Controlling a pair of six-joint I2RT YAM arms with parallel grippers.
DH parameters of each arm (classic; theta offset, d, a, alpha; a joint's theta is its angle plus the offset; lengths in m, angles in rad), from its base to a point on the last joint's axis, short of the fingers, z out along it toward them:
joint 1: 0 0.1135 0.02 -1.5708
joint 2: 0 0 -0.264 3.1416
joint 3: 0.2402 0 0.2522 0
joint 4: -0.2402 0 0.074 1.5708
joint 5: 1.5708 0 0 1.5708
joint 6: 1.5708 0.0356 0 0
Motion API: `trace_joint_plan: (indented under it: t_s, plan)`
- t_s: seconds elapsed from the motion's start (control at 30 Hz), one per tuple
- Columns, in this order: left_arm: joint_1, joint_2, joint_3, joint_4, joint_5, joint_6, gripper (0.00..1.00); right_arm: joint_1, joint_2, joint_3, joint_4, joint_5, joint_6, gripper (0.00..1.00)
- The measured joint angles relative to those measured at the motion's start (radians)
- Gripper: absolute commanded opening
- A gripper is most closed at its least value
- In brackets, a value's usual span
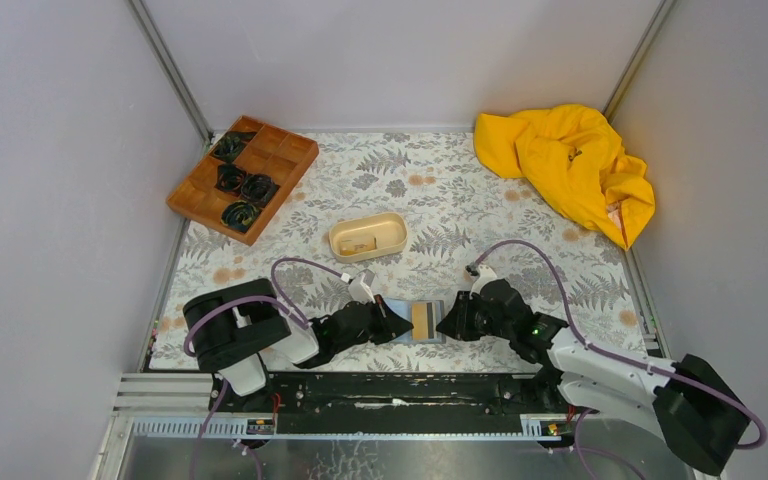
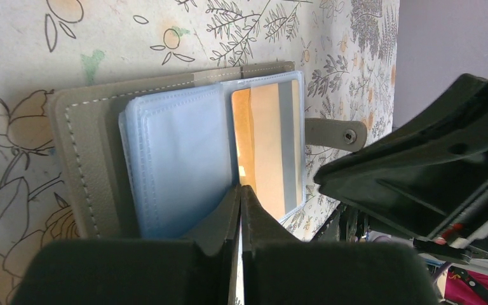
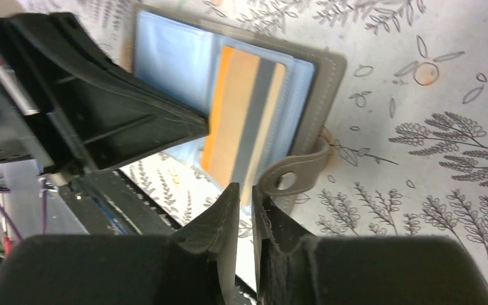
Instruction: Take the credit cards out of the card holder
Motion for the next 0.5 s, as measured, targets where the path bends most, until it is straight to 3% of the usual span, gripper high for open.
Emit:
trace_joint_plan:
  t_s: [0.17,0.37,0.5]
  plan:
    - [0.000,-0.008,0.000,-0.010,0.005,0.000,0.07,0.000,0.083,0.000,0.011,0.015,-0.006,0.20]
    - [0.000,-0.026,0.000,-0.025,0.013,0.002,0.34,0.000,0.126,-0.003,0.051,0.025,-0.008,0.18]
    - [0.000,-0.034,0.000,-0.015,0.024,0.000,0.45,0.000,0.142,-0.008,0.077,0.026,-0.008,0.18]
